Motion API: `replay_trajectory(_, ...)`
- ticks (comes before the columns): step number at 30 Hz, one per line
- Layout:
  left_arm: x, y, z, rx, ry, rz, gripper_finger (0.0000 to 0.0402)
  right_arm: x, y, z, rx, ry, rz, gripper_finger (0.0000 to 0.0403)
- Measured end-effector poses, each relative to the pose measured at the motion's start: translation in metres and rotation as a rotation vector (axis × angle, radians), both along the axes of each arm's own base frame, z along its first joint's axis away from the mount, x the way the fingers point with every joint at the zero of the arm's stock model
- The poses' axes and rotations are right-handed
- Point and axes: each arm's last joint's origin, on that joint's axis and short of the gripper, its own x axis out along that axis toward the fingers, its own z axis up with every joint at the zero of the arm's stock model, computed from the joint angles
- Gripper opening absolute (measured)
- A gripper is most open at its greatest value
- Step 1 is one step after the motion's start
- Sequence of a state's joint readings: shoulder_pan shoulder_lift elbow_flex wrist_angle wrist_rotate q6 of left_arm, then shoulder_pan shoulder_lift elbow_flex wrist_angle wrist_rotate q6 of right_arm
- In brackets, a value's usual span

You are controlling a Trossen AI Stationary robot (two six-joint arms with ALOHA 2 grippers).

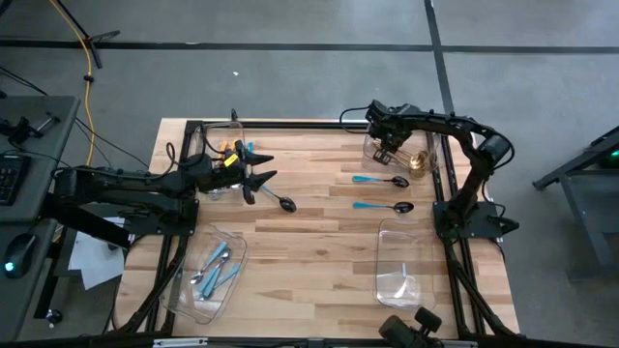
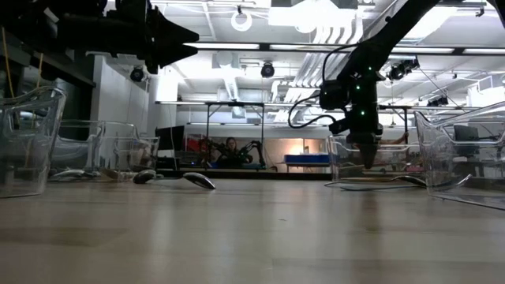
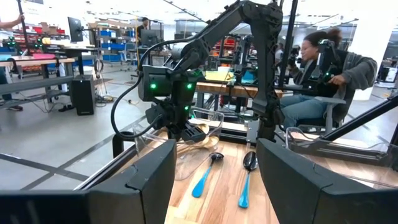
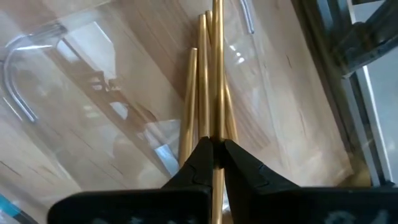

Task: Sort silverware by color (type)
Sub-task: Put the gold spoon into the top right transparent bin, then put the blue spoon into the bottom right transparent bin

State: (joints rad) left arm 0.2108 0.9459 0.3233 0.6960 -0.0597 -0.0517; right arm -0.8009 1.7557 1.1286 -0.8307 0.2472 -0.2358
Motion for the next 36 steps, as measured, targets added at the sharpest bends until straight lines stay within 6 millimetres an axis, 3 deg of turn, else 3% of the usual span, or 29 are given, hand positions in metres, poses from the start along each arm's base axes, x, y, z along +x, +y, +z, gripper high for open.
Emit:
replay_trajectory(20, 0.0000, 0.0000, 0.0001, 0.001, -0.001, 0.000, 0.0211, -0.0007, -0.0006, -0.0001, 0.012, 0.000, 0.030, 0.0061)
replay_trajectory(36, 0.0000, -0.0001, 0.0001, 0.003, 0.000, 0.000, 0.0211, -0.0008, -0.0004, 0.0000, 0.013, 0.001, 0.031, 0.0148)
